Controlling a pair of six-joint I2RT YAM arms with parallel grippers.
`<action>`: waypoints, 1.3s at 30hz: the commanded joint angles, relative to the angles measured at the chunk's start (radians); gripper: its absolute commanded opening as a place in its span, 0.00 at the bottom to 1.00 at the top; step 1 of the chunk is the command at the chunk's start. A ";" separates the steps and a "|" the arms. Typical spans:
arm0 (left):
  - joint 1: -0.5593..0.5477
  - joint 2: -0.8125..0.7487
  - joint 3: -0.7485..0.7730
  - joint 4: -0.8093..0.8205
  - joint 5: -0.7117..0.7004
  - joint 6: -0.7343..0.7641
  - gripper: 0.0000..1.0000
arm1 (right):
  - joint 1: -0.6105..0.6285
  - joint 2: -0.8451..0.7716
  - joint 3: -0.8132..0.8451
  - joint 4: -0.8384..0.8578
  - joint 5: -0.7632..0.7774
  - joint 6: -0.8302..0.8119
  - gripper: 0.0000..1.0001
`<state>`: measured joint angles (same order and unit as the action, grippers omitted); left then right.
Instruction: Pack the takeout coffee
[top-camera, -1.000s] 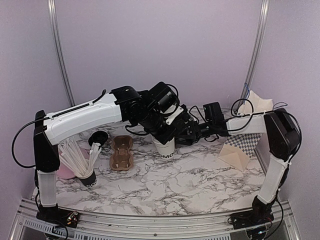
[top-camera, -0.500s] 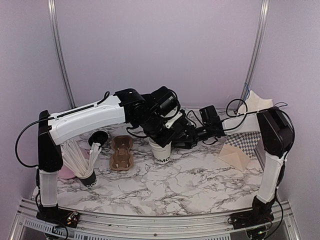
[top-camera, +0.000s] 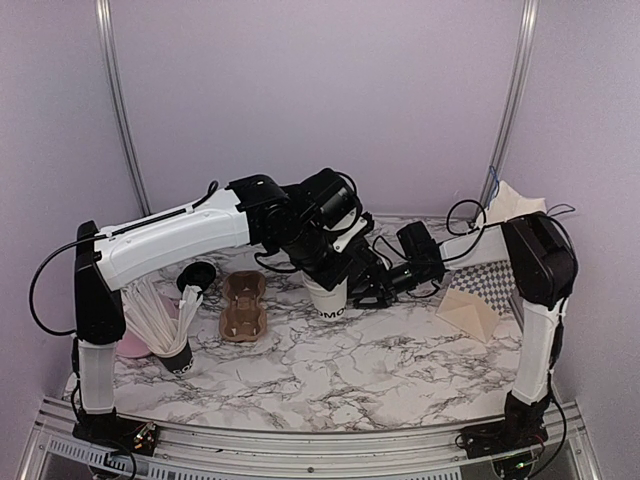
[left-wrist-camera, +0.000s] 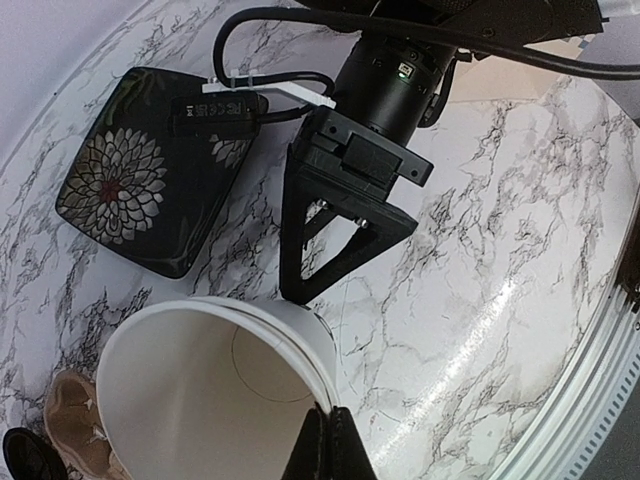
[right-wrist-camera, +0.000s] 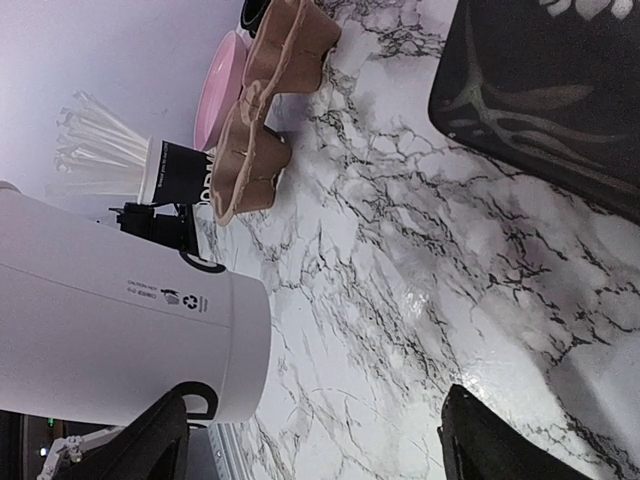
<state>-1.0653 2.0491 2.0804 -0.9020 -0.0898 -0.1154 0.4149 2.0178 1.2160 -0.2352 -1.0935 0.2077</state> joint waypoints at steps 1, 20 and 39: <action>-0.002 0.010 0.040 0.003 -0.025 0.012 0.00 | -0.001 -0.021 0.032 -0.031 0.011 -0.040 0.84; 0.000 0.013 0.015 -0.030 -0.090 0.013 0.00 | -0.021 -0.054 0.048 -0.120 0.091 -0.197 0.86; -0.002 0.018 0.002 -0.029 -0.049 -0.008 0.00 | -0.014 -0.172 0.045 -0.020 -0.179 -0.120 0.95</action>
<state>-1.0649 2.0495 2.0628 -0.9176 -0.1627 -0.1158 0.3935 1.8477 1.2358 -0.3168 -1.1999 0.0090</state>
